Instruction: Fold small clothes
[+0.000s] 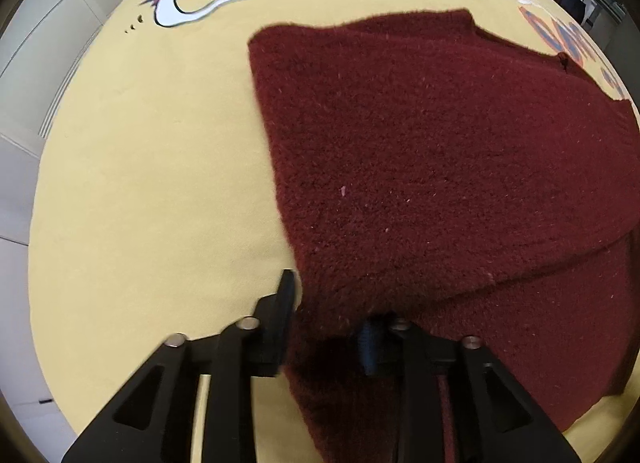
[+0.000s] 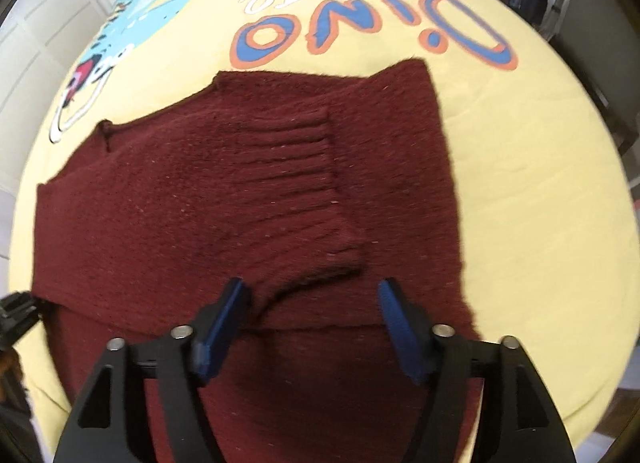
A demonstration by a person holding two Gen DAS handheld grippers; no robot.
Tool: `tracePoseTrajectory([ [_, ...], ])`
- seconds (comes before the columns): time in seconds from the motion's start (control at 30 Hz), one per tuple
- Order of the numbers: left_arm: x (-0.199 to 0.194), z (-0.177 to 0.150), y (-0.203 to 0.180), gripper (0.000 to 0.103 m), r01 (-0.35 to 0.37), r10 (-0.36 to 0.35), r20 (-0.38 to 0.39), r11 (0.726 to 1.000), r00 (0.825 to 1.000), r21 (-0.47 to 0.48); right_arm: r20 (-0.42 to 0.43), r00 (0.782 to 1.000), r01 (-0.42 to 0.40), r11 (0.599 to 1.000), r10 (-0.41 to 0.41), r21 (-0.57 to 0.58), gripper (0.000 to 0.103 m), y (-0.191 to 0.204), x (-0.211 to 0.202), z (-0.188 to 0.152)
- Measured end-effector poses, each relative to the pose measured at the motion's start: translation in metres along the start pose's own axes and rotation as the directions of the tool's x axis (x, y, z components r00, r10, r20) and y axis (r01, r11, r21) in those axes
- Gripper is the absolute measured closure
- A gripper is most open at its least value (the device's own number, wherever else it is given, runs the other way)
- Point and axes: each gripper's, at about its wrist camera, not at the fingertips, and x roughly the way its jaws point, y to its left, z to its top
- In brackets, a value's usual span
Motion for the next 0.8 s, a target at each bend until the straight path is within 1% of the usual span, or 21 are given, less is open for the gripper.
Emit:
tracePoseTrajectory([
  [0.03,-0.007,0.000,0.000,0.048,-0.006,0.006,0.014,1.000,1.000,0.000,0.011,1.000,0.011,1.000,-0.011,-0.016,0.023,0.001,-0.005,-0.001],
  [0.07,-0.013,0.000,-0.001,0.040,-0.009,0.009,0.022,1.000,1.000,0.000,0.016,1.000,0.015,1.000,-0.015,-0.025,0.023,0.000,-0.008,-0.001],
  [0.1,-0.022,0.000,-0.001,0.028,-0.010,0.010,0.037,1.000,0.999,0.000,0.023,1.000,0.021,0.999,-0.020,-0.038,0.021,0.001,-0.012,-0.001],
  [0.13,-0.030,0.000,-0.001,0.023,-0.008,0.008,0.052,1.000,0.999,0.002,0.032,0.999,0.026,0.998,-0.025,-0.049,0.020,0.003,-0.016,-0.001],
  [0.17,-0.039,0.001,-0.002,0.021,-0.007,0.007,0.068,1.000,0.998,0.003,0.045,0.999,0.031,0.998,-0.029,-0.061,0.019,0.005,-0.021,-0.002],
  [0.2,-0.049,0.002,-0.003,0.013,-0.009,0.008,0.091,1.000,0.996,0.003,0.058,0.998,0.036,0.997,-0.032,-0.075,0.017,0.007,-0.026,-0.002],
  [0.23,-0.058,0.003,-0.004,0.002,-0.012,0.012,0.112,1.000,0.994,0.003,0.067,0.997,0.041,0.996,-0.035,-0.083,0.016,0.009,-0.030,-0.002],
  [0.3,-0.077,0.007,-0.011,0.001,-0.011,0.010,0.167,1.000,0.986,0.008,0.099,0.994,0.049,0.993,-0.039,-0.104,0.013,0.017,-0.040,-0.002],
  [0.4,-0.094,0.013,-0.026,0.001,0.019,-0.022,0.234,1.000,0.972,0.016,0.157,0.987,0.038,0.991,-0.017,-0.130,0.000,0.033,-0.056,-0.001],
  [0.47,-0.101,0.020,-0.038,0.001,0.036,-0.041,0.263,0.999,0.964,0.025,0.190,0.982,0.035,0.989,-0.006,-0.147,0.000,0.047,-0.063,0.001],
  [0.5,-0.096,0.023,-0.037,0.001,0.040,-0.046,0.268,0.999,0.962,0.027,0.203,0.979,0.035,0.987,-0.003,-0.155,0.000,0.053,-0.066,0.002],
  [0.6,-0.075,0.025,-0.058,0.001,0.064,-0.071,0.274,0.997,0.959,0.034,0.235,0.972,0.039,0.982,0.006,-0.185,0.000,0.075,-0.066,0.002],
  [0.63,-0.068,0.027,-0.066,0.001,0.057,-0.065,0.274,0.998,0.959,0.038,0.239,0.971,0.042,0.980,0.006,-0.194,0.000,0.081,-0.064,0.002],
  [0.7,-0.044,0.032,-0.074,0.001,0.041,-0.050,0.255,0.998,0.966,0.040,0.247,0.969,0.057,0.976,-0.003,-0.209,0.000,0.091,-0.052,0.002],
  [0.73,-0.041,0.031,-0.077,0.001,0.043,-0.051,0.242,0.998,0.969,0.039,0.248,0.969,0.067,0.975,-0.012,-0.213,0.000,0.094,-0.045,0.001],
  [0.8,-0.015,0.030,-0.081,0.001,0.050,-0.055,0.198,0.998,0.979,0.027,0.233,0.972,0.072,0.973,-0.020,-0.217,0.000,0.099,-0.027,-0.002],
])
